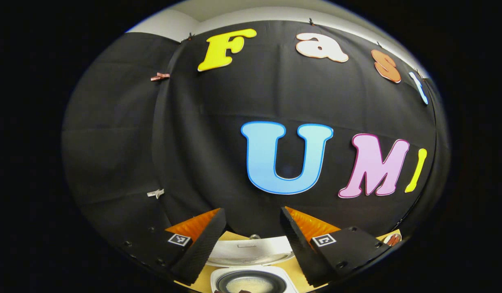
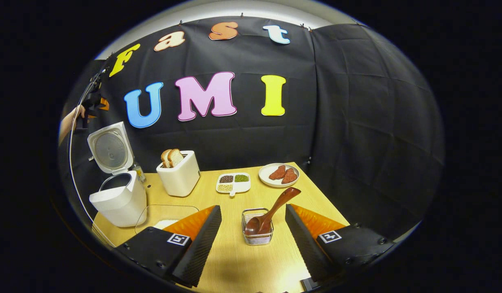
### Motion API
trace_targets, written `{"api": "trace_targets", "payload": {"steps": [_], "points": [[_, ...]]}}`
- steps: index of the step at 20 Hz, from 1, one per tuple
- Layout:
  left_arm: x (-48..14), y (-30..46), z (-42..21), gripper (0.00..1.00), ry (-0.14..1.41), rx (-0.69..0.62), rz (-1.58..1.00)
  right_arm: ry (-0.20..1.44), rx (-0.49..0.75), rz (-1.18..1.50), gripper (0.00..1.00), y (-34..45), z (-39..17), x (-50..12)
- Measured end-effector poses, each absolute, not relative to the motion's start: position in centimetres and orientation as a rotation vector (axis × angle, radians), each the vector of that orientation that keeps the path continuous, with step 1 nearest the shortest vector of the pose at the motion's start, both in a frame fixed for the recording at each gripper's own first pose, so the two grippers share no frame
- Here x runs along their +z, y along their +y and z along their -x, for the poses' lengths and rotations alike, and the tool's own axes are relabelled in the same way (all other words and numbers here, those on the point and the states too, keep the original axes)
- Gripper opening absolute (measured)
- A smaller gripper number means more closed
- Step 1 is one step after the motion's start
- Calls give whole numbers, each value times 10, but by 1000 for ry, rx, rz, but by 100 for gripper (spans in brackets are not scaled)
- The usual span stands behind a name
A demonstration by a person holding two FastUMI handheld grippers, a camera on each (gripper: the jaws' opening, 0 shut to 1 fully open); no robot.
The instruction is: Close the left gripper, press the button to open the rice cooker; take a wooden spoon from the chopstick holder with the right hand, scoop a spoonful of rice and pour it into the rice cooker, then put the wooden spoon back into the chopstick holder.
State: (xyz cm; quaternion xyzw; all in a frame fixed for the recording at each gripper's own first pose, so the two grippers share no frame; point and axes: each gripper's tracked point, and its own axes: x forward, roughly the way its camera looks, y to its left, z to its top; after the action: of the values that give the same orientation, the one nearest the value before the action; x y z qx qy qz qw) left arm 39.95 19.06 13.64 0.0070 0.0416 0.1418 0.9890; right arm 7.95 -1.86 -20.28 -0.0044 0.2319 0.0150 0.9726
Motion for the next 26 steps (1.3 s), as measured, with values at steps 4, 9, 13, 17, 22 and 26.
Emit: {"api": "trace_targets", "payload": {"steps": [4,9,13,17,22,26], "points": [[101,208,-424,93,171,298,44,482,20,23,99,-18,-71,-207],[65,225,-433,93,294,357,30,489,41,21,99,-10,-67,-211],[58,214,-420,95,335,373,23,495,65,6,99,-2,-67,-215],[42,202,-386,96,394,361,32,497,108,2,99,8,-63,-216],[3,181,-337,97,426,331,29,506,169,0,99,27,-55,-219],[-56,167,-303,97,501,329,60,520,222,14,99,40,-46,-226]]}}
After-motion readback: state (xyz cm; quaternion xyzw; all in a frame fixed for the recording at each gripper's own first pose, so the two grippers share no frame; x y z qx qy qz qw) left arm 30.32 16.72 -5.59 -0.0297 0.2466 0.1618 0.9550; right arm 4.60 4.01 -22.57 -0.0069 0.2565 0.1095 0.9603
